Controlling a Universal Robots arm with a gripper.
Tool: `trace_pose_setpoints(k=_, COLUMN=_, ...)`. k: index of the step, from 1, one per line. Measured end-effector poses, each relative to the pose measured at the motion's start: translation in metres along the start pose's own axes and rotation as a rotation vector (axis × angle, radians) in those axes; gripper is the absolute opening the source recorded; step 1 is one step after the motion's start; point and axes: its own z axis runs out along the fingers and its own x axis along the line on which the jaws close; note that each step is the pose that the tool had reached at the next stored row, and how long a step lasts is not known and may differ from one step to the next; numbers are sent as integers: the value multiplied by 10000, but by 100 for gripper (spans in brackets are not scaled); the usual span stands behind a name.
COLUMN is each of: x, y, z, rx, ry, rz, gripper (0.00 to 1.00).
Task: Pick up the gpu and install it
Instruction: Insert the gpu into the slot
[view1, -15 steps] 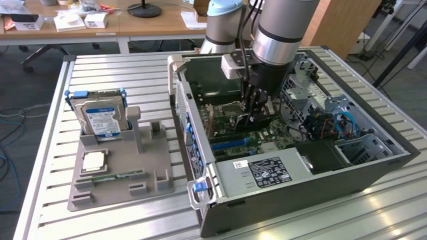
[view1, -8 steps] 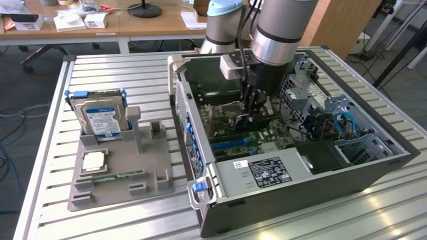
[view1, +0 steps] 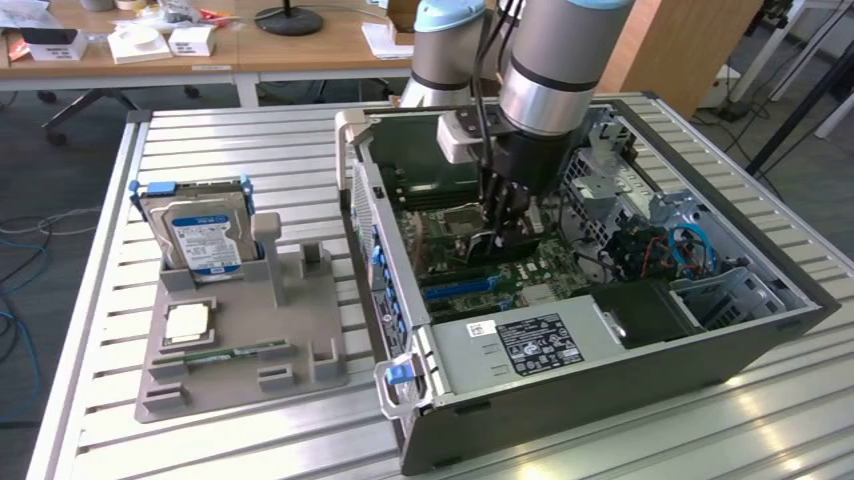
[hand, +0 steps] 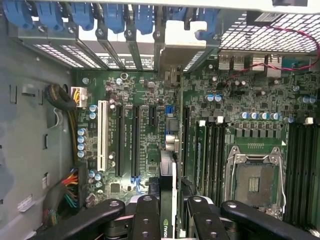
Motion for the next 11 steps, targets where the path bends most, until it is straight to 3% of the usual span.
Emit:
trace_pose_setpoints(k=6, x=2, y=0, z=78, rx=-2, ry=4, rz=0, gripper=26)
trace_pose_setpoints(k=11, x=1, y=11, z=82, rx=1, ry=-2, rz=1, gripper=26)
